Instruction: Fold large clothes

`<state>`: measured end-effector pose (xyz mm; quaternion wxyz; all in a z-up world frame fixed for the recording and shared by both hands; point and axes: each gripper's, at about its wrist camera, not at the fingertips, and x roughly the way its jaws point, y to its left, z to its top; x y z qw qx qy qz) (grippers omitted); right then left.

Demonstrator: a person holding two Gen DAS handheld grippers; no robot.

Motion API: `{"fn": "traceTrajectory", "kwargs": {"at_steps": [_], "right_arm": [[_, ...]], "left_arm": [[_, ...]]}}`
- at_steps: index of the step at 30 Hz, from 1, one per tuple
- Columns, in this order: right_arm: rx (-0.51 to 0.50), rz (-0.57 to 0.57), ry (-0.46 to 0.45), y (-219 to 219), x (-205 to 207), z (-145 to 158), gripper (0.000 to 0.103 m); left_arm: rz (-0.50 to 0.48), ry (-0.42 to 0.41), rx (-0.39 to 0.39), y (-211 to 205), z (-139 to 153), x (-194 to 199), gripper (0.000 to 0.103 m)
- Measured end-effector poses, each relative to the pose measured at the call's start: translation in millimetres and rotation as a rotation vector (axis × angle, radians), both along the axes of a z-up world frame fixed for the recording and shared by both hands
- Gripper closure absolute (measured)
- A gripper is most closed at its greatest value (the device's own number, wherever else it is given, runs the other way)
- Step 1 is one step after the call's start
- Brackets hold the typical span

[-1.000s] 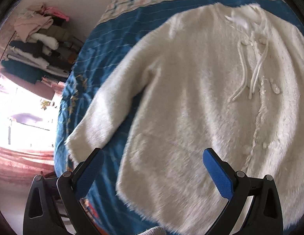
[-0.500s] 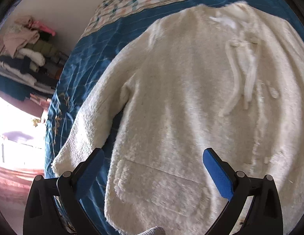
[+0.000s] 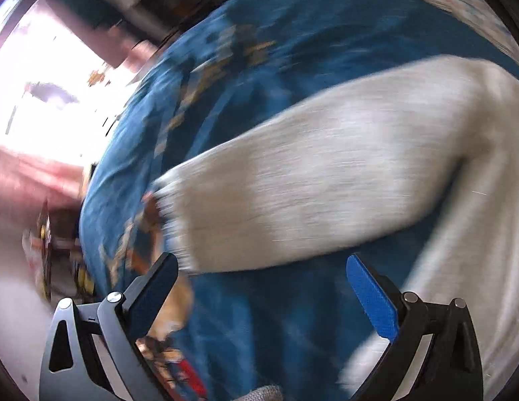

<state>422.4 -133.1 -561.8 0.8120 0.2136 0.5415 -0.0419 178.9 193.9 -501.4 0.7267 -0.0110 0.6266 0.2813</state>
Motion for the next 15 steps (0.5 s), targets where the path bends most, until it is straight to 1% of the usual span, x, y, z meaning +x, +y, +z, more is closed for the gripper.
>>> {"fn": "traceTrajectory", "kwargs": {"at_steps": [1, 2, 3, 4, 5, 6, 7, 8, 9, 10, 11, 12, 14, 15], "right_arm": [[-0.03, 0.052, 0.021, 33, 7, -16, 0.092], [-0.053, 0.104, 0.057, 59, 17, -38, 0.092], [-0.089, 0.159, 0.126, 92, 29, -70, 0.092], [-0.106, 0.19, 0.168, 108, 34, -91, 0.089], [-0.079, 0.232, 0.21, 128, 35, -111, 0.083], [-0.032, 0.249, 0.228, 134, 33, -119, 0.078], [0.009, 0.255, 0.225, 138, 32, -122, 0.062], [0.028, 0.255, 0.208, 138, 29, -117, 0.051], [0.035, 0.257, 0.183, 138, 21, -107, 0.048], [0.039, 0.254, 0.171, 137, 14, -99, 0.044], [0.046, 0.245, 0.163, 132, 10, -92, 0.043], [0.048, 0.228, 0.158, 125, -2, -82, 0.043], [0.041, 0.194, 0.165, 107, -17, -69, 0.042], [0.029, 0.168, 0.182, 91, -30, -64, 0.042]], "left_arm": [[0.038, 0.012, -0.003, 17, -5, -9, 0.0], [0.072, 0.022, -0.01, 30, -10, -16, 0.0], [0.095, 0.029, -0.027, 39, -14, -21, 0.0], [0.131, 0.033, -0.06, 50, -18, -29, 0.0], [0.163, 0.026, -0.092, 56, -20, -36, 0.0], [0.195, 0.016, -0.137, 61, -21, -43, 0.0], [0.228, 0.008, -0.187, 66, -22, -50, 0.0], [0.267, -0.008, -0.251, 69, -23, -56, 0.0], [0.305, -0.029, -0.312, 73, -25, -61, 0.0], [0.361, -0.064, -0.394, 77, -28, -67, 0.0], [0.415, -0.1, -0.474, 80, -33, -72, 0.0], [0.46, -0.125, -0.536, 83, -38, -75, 0.001], [0.578, -0.186, -0.672, 93, -58, -78, 0.001], [0.656, -0.219, -0.731, 99, -73, -78, 0.001]]}}
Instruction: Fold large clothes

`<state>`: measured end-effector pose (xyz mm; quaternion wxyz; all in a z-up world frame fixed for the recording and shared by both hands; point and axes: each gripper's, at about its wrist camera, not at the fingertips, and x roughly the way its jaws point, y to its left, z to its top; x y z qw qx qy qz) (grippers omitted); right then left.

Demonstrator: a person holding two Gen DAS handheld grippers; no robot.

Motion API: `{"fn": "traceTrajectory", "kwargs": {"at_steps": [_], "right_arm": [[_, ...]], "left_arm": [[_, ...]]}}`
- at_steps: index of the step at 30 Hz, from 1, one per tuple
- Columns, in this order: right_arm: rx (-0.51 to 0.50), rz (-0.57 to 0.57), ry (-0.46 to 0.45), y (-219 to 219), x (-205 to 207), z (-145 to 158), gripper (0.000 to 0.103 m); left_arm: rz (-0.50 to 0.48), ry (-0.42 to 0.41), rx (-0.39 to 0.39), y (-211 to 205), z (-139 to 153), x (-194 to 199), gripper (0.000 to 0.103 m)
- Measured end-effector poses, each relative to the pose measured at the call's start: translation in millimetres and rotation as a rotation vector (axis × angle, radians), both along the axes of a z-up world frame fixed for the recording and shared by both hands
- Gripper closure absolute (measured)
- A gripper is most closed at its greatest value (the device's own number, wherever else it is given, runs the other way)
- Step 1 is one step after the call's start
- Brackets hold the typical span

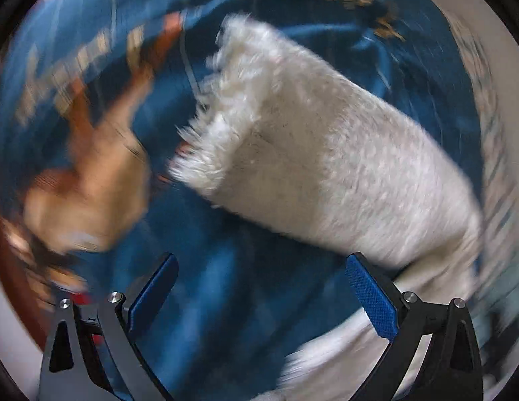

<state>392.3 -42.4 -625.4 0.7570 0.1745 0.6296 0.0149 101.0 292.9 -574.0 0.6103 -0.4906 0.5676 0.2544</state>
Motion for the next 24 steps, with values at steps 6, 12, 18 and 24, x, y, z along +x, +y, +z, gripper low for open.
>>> {"fn": "traceTrajectory", "kwargs": {"at_steps": [6, 12, 18, 24], "right_arm": [[-0.051, -0.12, 0.1, -73, -65, 4, 0.042], [-0.083, -0.201, 0.106, -80, -80, -9, 0.042], [0.002, -0.184, 0.005, -39, -37, -10, 0.055], [0.081, -0.162, 0.103, -5, 14, -62, 0.073]], "left_arm": [[0.149, -0.015, 0.17, 43, -19, 34, 0.049], [-0.023, -0.129, 0.411, 81, 22, 108, 0.09], [-0.18, -0.245, 0.547, 89, 76, 173, 0.091], [-0.3, -0.297, 0.664, 63, 119, 199, 0.091]]}}
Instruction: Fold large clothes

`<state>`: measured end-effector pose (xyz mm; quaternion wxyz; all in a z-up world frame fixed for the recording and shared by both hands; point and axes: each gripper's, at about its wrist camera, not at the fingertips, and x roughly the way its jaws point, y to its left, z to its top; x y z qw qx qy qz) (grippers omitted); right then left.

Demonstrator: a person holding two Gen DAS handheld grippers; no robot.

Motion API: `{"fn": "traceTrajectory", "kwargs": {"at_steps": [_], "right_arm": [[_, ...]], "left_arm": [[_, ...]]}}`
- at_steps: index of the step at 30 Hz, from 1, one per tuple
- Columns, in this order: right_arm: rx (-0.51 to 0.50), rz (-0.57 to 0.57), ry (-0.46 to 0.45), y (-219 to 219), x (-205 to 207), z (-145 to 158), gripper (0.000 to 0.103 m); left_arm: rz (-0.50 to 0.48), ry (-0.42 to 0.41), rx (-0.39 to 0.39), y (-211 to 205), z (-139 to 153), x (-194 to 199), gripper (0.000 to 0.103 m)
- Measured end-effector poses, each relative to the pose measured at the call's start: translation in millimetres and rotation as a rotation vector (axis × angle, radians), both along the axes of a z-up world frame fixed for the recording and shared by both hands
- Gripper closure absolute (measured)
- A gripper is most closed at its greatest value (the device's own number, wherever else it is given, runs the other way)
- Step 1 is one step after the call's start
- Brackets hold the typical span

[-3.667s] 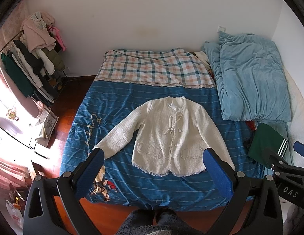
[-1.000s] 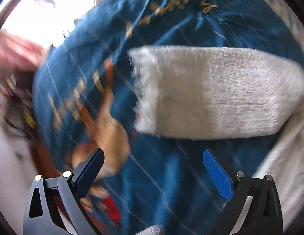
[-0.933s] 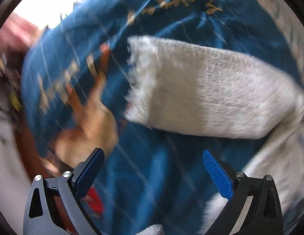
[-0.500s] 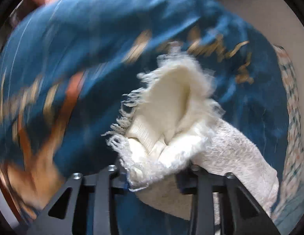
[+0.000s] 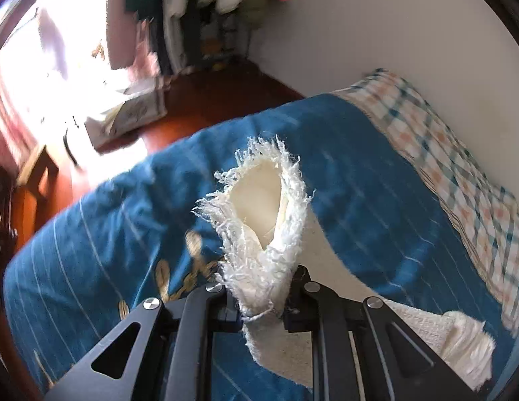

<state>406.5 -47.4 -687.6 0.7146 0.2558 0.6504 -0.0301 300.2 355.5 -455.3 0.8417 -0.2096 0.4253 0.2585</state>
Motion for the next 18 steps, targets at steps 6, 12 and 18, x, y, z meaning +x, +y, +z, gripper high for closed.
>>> {"fn": "traceTrajectory", "kwargs": {"at_steps": [6, 12, 18], "right_arm": [[-0.277, 0.085, -0.025, -10, -6, 48, 0.045], [-0.481, 0.051, 0.011, -64, -34, 63, 0.029], [-0.441, -0.081, 0.059, -150, -69, 64, 0.027]], "left_arm": [[-0.167, 0.0, 0.199, -55, 30, 30, 0.091], [-0.404, -0.04, 0.338, -154, 65, 30, 0.092], [-0.669, 0.0, 0.234, -298, 57, 23, 0.092]]}}
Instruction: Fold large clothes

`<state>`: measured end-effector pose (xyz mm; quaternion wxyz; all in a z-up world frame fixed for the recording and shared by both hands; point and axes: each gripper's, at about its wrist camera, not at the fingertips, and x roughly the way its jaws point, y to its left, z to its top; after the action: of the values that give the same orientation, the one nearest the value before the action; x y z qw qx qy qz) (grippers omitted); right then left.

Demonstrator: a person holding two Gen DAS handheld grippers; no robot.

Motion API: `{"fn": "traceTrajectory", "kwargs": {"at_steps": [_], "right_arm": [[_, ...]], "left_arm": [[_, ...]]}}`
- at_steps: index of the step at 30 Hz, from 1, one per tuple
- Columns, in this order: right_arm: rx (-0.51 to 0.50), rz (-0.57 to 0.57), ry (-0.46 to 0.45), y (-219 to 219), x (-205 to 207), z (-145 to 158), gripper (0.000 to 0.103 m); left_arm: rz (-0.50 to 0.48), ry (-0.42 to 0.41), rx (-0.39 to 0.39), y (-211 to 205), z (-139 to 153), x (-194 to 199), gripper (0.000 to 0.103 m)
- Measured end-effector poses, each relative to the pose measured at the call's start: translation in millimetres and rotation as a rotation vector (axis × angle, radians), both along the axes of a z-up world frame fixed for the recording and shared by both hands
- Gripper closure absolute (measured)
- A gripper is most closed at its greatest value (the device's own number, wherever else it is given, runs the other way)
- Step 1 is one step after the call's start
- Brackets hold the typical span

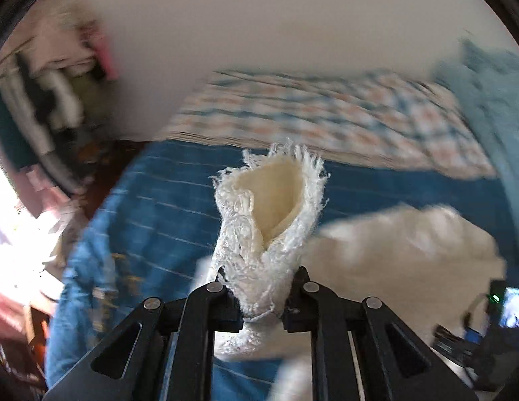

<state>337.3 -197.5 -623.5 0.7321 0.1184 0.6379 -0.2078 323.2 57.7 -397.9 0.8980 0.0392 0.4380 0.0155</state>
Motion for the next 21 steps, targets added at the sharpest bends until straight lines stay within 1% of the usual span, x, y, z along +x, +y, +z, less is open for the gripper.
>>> {"fn": "traceTrajectory", "kwargs": {"at_steps": [1, 3, 5, 7, 9, 12, 13, 15, 17, 18, 19, 20, 21], "right_arm": [[0.01, -0.025, -0.002, -16, -8, 1, 0.027], [0.029, -0.088, -0.003, -53, -26, 3, 0.027], [0.029, -0.136, 0.004, -89, -46, 4, 0.027], [0.022, -0.181, 0.012, -122, -66, 5, 0.027], [0.01, -0.22, 0.02, -154, -87, 7, 0.027], [0.008, -0.267, 0.027, -194, -117, 9, 0.027], [0.016, -0.28, 0.028, -204, -126, 9, 0.027], [0.048, -0.31, 0.02, -224, -145, 8, 0.027], [0.087, -0.336, -0.006, -240, -158, 13, 0.026], [0.101, -0.345, -0.021, -248, -165, 15, 0.026], [0.114, -0.354, -0.033, -256, -173, 19, 0.026], [0.134, -0.366, -0.048, -261, -180, 24, 0.026], [0.15, -0.372, -0.058, -264, -182, 27, 0.025]], "left_arm": [[-0.032, 0.025, -0.019, -21, -4, -1, 0.092], [-0.107, 0.097, -0.065, -81, -19, -5, 0.092], [-0.156, 0.149, -0.102, -131, -30, -4, 0.092], [-0.229, 0.198, -0.123, -190, -45, -6, 0.092], [-0.278, 0.228, -0.136, -238, -58, -7, 0.092], [-0.334, 0.284, -0.143, -290, -75, -4, 0.091], [-0.347, 0.303, -0.137, -304, -82, -1, 0.089], [-0.36, 0.316, -0.093, -321, -92, 2, 0.084], [-0.372, 0.319, -0.084, -330, -95, 2, 0.065], [-0.381, 0.322, -0.101, -329, -93, -1, 0.038], [-0.387, 0.32, -0.128, -327, -89, -1, 0.014], [-0.384, 0.298, -0.147, -321, -81, -2, 0.011], [-0.375, 0.272, -0.142, -313, -74, -3, 0.011]]}}
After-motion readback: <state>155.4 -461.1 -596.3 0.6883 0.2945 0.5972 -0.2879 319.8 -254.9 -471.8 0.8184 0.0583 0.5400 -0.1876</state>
